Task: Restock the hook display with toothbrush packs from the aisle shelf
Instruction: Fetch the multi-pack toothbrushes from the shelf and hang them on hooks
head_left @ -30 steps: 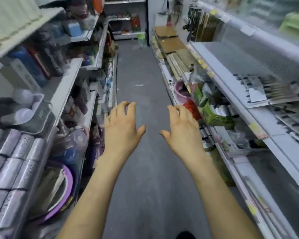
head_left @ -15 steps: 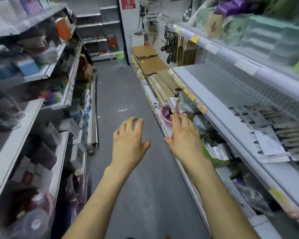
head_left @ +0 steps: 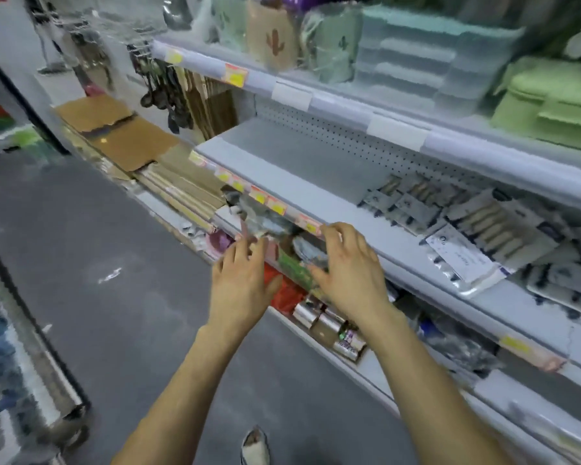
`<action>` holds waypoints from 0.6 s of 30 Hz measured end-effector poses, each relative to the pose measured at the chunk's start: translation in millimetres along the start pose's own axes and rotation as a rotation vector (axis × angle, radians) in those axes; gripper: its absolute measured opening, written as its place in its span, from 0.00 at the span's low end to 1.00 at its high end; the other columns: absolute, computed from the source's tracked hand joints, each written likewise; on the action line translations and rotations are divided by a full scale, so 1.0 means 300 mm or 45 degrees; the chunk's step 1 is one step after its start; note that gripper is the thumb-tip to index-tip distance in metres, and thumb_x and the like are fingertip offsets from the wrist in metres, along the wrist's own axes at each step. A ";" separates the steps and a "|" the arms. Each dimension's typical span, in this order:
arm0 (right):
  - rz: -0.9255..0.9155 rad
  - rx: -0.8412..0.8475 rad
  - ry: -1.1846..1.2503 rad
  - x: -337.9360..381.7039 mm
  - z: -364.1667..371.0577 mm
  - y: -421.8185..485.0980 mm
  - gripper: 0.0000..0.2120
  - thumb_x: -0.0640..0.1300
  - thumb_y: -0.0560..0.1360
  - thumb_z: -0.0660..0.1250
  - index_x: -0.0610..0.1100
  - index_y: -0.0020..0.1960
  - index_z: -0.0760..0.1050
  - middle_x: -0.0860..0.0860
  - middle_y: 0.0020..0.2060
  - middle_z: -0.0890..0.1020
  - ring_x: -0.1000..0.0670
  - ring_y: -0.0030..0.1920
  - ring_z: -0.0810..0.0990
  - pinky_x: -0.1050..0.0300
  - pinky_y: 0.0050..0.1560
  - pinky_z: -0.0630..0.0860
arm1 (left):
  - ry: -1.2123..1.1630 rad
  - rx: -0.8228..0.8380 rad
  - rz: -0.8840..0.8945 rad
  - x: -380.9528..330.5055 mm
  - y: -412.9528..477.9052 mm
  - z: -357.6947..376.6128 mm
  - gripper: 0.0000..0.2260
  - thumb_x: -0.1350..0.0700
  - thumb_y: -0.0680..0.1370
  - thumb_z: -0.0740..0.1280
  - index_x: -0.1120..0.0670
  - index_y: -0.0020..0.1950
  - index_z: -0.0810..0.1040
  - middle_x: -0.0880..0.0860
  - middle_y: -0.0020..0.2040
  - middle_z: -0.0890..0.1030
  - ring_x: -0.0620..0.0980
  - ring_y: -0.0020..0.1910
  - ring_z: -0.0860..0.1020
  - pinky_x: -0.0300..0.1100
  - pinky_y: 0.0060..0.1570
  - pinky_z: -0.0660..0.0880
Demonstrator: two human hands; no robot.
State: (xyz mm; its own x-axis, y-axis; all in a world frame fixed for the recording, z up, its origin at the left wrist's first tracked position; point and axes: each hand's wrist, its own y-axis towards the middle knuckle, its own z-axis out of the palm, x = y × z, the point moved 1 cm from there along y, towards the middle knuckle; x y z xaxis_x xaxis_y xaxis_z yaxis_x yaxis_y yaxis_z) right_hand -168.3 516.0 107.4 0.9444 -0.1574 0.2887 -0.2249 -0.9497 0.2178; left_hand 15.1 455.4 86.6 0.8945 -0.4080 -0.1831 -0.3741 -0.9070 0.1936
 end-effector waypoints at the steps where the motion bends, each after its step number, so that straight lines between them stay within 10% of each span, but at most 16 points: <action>1: 0.044 -0.010 -0.034 -0.002 0.004 0.007 0.32 0.55 0.75 0.71 0.47 0.75 0.66 0.46 0.71 0.70 0.41 0.71 0.70 0.43 0.69 0.71 | -0.012 0.014 0.072 0.008 0.049 0.011 0.30 0.44 0.73 0.74 0.50 0.72 0.71 0.54 0.69 0.73 0.60 0.67 0.73 0.58 0.57 0.75; 18: 0.864 -0.218 -0.163 -0.213 0.014 -0.214 0.36 0.57 0.77 0.72 0.47 0.79 0.63 0.45 0.77 0.66 0.42 0.77 0.64 0.39 0.73 0.70 | -0.128 0.179 0.925 -0.230 0.362 0.185 0.33 0.41 0.78 0.71 0.51 0.79 0.65 0.55 0.79 0.66 0.58 0.78 0.65 0.61 0.71 0.68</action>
State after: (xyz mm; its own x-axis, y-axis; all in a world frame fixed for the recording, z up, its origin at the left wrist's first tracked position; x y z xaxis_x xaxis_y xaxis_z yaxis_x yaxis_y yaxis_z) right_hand -213.4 585.8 71.1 0.6009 -0.7397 0.3028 -0.7980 -0.5766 0.1750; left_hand -100.7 379.3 66.8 0.3861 -0.9110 -0.1450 -0.8961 -0.4077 0.1756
